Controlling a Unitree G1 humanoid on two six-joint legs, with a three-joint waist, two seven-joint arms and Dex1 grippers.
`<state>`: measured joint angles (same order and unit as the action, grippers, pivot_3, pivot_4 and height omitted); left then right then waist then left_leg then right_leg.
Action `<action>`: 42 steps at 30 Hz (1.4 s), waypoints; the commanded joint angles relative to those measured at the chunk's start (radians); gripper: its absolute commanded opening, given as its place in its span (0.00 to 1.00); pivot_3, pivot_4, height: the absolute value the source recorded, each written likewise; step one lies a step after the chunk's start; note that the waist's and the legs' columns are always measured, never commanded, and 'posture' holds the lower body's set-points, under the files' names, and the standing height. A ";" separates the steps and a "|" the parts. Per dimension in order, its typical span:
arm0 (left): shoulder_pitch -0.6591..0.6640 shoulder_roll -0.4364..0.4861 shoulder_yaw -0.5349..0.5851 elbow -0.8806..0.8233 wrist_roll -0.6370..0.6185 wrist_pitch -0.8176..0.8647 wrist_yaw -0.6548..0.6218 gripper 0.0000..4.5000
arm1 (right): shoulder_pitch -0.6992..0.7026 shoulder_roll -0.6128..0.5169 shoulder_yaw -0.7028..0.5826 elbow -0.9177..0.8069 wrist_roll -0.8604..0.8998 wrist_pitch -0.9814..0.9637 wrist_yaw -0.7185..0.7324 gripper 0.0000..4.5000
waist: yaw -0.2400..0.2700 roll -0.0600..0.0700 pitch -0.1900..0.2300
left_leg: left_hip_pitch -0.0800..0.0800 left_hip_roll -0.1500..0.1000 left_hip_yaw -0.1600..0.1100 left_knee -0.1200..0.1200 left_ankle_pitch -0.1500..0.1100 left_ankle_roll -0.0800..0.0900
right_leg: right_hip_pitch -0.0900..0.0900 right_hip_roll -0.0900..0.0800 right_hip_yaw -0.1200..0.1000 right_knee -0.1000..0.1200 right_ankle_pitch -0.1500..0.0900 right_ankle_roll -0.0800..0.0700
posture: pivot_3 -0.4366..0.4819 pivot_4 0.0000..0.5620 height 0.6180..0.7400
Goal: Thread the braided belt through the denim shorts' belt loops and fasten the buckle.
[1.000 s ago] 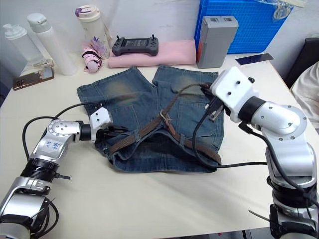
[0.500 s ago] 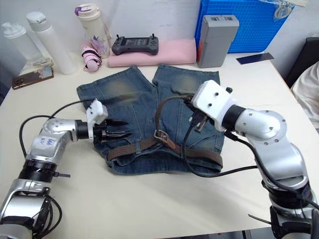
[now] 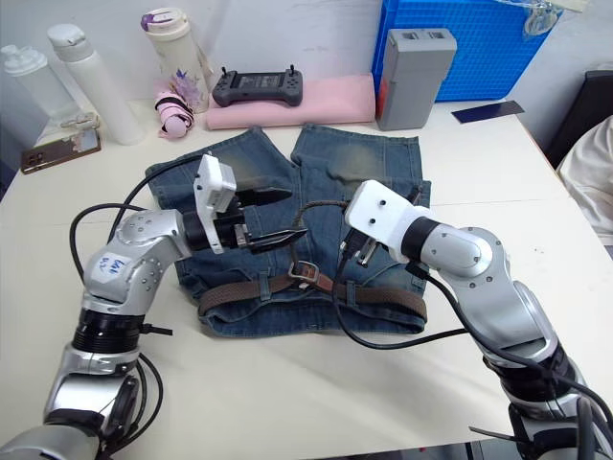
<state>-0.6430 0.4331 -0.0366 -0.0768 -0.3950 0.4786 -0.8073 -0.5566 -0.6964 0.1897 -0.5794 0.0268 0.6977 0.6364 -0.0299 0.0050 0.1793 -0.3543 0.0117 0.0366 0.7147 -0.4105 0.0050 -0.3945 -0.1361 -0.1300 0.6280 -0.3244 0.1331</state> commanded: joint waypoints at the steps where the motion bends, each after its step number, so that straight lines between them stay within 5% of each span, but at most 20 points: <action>1: 0.007 0.000 -0.010 -0.020 0.031 -0.042 0.016 0.87 | -0.014 0.006 -0.013 -0.033 -0.006 -0.006 -0.005 0.00 | 0.001 0.000 0.000 | 0.000 0.000 0.000 0.000 0.000 0.000 | 0.000 0.000 0.000 0.000 0.000 0.000 | 0.48 0.27 1.00; 10: 0.024 -0.023 -0.030 -0.036 0.035 -0.017 0.046 0.00 | -0.015 0.012 -0.016 -0.049 0.009 0.007 0.003 0.00 | 0.002 0.000 0.000 | 0.000 0.000 0.000 0.000 0.000 0.000 | 0.000 0.000 0.000 0.000 0.000 0.000 | 0.48 0.27 1.00; 17: 0.038 -0.066 -0.029 -0.054 0.018 0.031 0.094 0.00 | -0.012 0.019 -0.024 -0.060 0.000 0.006 -0.012 0.00 | 0.002 0.000 0.000 | 0.000 0.000 0.000 0.000 0.000 0.000 | 0.000 0.000 0.000 0.000 0.000 0.000 | 0.48 0.27 1.00; 24: 0.106 -0.170 0.055 -0.150 -0.098 0.142 0.208 0.00 | 0.048 0.029 -0.131 -0.003 0.000 0.196 -0.081 0.70 | 0.006 0.000 0.000 | 0.000 -0.001 -0.001 0.000 0.000 0.000 | 0.000 -0.001 0.000 0.000 0.000 0.000 | 0.48 0.27 1.00; 33: 0.212 -0.296 0.166 -0.313 -0.296 0.280 0.388 0.00 | 0.077 0.153 -0.221 -0.061 0.111 0.372 -0.129 0.70 | 0.001 0.000 0.000 | 0.001 0.000 -0.003 0.000 0.000 0.000 | 0.000 0.000 0.005 0.000 0.000 0.000 | 0.48 0.27 1.00; 36: 0.233 -0.317 0.178 -0.345 -0.344 0.308 0.432 0.00 | 0.063 0.230 -0.212 -0.131 0.200 0.424 -0.119 0.52 | 0.001 0.000 0.000 | 0.002 0.000 -0.003 0.000 0.000 0.000 | 0.000 0.000 0.007 0.000 0.000 0.000 | 0.48 0.27 1.00; 41: 0.252 -0.310 0.173 -0.367 -0.368 0.317 0.452 0.00 | 0.036 0.314 -0.187 -0.173 0.286 0.520 -0.143 0.00 | 0.001 0.000 0.000 | 0.002 0.000 -0.004 0.000 0.000 0.000 | 0.000 0.000 0.007 0.000 0.000 0.000 | 0.48 0.27 1.00; 42: 0.255 -0.309 0.172 -0.371 -0.375 0.320 0.454 0.00 | 0.036 0.353 -0.168 -0.176 0.304 0.554 -0.156 0.00 | 0.001 0.000 0.000 | 0.002 0.000 -0.004 0.000 0.000 0.000 | 0.000 0.000 0.007 0.000 0.000 0.000 | 0.48 0.27 1.00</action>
<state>-0.3869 0.1228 0.1389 -0.3918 -0.7356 0.8001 -0.3564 -0.5148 -0.3691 0.0048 -0.7093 0.2917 1.2151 0.4963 -0.0290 0.0047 0.1790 -0.3520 0.0117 0.0325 0.7150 -0.4107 0.0054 -0.3943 -0.1354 -0.1231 0.6284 -0.3241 0.1326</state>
